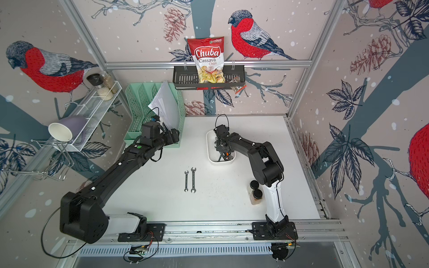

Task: Take out the wrench from the storage box
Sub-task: Pick up the wrench from the storage box.

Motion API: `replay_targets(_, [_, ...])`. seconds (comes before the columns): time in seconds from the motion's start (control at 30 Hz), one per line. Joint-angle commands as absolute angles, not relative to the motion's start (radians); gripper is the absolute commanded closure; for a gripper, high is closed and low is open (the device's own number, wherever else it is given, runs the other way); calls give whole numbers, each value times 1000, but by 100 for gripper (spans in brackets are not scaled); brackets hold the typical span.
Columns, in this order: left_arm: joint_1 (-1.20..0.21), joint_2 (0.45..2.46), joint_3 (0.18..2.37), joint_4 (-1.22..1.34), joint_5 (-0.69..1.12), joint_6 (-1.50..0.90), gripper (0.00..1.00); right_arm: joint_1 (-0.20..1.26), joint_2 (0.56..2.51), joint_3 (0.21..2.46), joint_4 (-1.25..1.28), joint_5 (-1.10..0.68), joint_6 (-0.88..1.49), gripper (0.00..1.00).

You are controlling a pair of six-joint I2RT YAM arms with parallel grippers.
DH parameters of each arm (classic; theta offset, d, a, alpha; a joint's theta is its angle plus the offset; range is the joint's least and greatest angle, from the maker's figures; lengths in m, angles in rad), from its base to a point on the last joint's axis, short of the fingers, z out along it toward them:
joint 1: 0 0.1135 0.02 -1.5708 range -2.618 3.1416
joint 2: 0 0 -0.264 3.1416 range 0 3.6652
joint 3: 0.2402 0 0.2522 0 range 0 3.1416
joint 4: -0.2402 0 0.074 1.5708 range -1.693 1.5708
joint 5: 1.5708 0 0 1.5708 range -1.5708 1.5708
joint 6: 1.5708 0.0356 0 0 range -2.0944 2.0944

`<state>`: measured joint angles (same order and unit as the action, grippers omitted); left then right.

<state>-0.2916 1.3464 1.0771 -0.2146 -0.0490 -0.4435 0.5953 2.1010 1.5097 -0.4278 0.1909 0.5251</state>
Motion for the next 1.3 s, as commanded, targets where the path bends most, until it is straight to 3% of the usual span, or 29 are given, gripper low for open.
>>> replay_targets(0.0, [-288,1340,1081,-195,-41,-427,7,598,2112,1519,-440,224,511,74])
replay_targets(0.67, [-285,1340,1080,-201,-37,-425,7,593,2120,1571,-440,228,486,100])
replay_targets(1.27, [-274,1317,1089,-220,-14,-436,7,578,1986,1656,-418,65,399,100])
